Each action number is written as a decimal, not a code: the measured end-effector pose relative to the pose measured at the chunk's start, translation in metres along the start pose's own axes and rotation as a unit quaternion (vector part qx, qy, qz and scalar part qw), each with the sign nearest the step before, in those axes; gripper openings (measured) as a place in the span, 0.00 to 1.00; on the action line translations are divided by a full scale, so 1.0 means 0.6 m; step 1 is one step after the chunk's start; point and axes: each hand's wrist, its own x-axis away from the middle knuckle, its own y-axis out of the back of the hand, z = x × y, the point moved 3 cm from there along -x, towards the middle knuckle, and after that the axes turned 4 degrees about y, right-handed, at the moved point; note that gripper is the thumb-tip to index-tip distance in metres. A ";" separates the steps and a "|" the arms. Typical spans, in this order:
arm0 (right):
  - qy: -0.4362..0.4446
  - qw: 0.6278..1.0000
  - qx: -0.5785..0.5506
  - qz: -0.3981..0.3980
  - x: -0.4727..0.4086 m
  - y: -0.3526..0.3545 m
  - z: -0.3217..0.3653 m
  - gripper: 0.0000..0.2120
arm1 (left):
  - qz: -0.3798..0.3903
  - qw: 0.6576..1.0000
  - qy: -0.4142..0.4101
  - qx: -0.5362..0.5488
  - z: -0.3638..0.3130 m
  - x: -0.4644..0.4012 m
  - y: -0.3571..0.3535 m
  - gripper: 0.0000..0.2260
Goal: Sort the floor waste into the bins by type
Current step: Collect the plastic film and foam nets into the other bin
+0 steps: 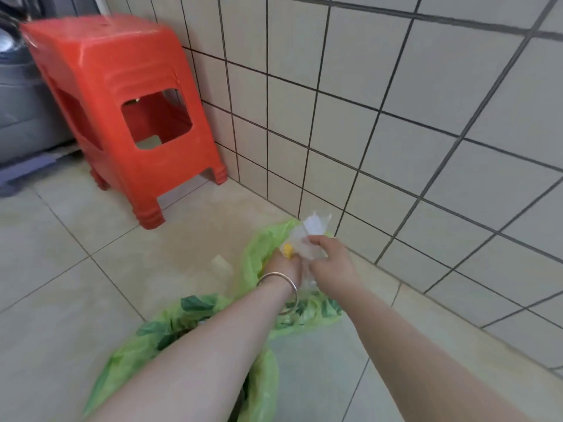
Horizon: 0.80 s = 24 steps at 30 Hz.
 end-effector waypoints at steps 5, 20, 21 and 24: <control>0.045 0.981 0.175 0.075 -0.084 -0.043 -0.075 0.18 | 0.015 0.984 -0.089 -0.154 0.014 -0.087 -0.033 0.21; -0.146 0.851 0.379 0.334 -0.232 -0.171 -0.249 0.25 | 0.149 0.890 0.086 -0.422 0.136 -0.274 -0.111 0.26; -0.147 0.864 0.365 0.314 -0.229 -0.161 -0.236 0.22 | 0.131 0.909 0.082 -0.387 0.127 -0.267 -0.101 0.28; -0.139 0.904 0.333 0.231 -0.210 -0.122 -0.189 0.10 | 0.116 0.932 0.071 -0.336 0.094 -0.213 -0.065 0.45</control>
